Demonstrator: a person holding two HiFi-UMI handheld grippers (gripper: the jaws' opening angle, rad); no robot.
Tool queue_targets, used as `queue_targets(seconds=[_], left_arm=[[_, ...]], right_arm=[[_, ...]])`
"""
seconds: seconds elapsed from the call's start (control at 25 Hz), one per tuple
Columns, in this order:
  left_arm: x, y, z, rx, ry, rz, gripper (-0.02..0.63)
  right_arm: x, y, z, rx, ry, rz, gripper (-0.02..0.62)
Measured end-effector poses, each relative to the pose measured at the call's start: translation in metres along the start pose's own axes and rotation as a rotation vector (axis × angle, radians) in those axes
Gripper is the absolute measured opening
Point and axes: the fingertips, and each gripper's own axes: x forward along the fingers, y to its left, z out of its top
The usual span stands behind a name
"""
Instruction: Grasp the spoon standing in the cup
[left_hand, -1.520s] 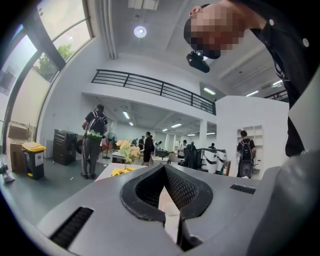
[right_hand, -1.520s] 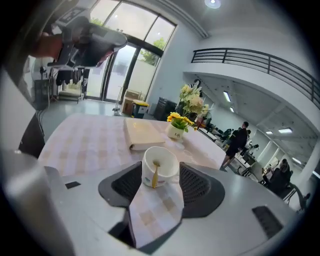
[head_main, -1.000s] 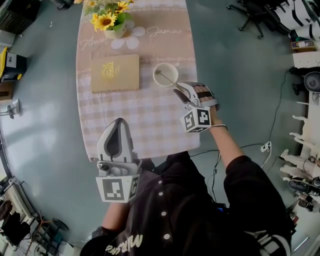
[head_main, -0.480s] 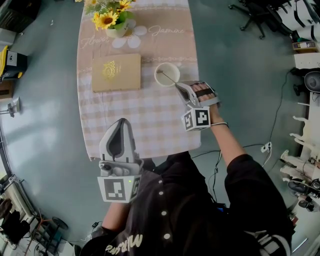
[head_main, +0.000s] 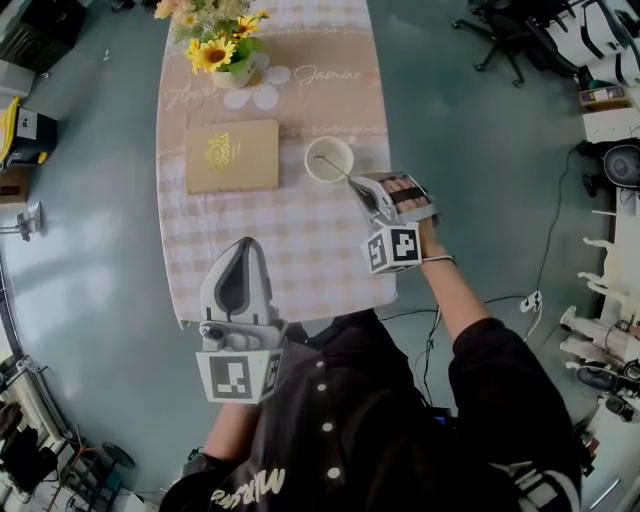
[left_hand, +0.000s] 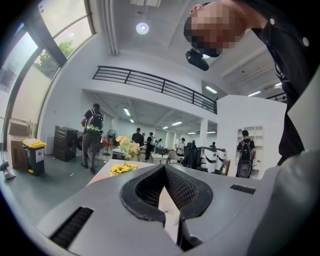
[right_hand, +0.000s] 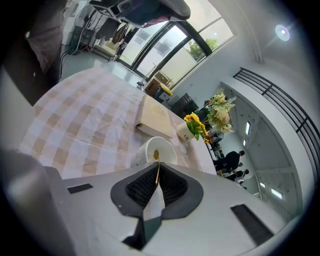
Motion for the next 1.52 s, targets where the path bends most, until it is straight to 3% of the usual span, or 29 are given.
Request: queue_targets(seconds=[0.2,0.6,0.8,0.96,1.16,1.52], left_arm=[[-0.001,-0.005,0.009,0.013,-0.020,-0.005,0.017],[-0.001,-0.015,0.031,0.031,-0.071,-0.009,0.017],[0.000,-0.018,0.044,0.053,-0.096,-0.017,0.017],[0.001,-0.019,0.053,0.069,-0.099,-0.005,0.017],[0.001,-0.023,0.068,0.096,-0.131,-0.015,0.017],[-0.010,-0.027,0.086,0.118,-0.172,-0.009,0.017]], right_arm=[[-0.021,-0.012,0.012,0.092,-0.024,0.006,0.003],[-0.072,-0.055,0.022,0.425,-0.114,-0.071,0.003],[-0.109,-0.090,0.032,0.591,-0.202,-0.156,0.003],[-0.143,-0.118,0.036,0.649,-0.273,-0.232,0.003],[-0.189,-0.152,0.043,0.790,-0.419,-0.382,0.003],[-0.256,-0.180,0.052,0.919,-0.530,-0.562,0.003]])
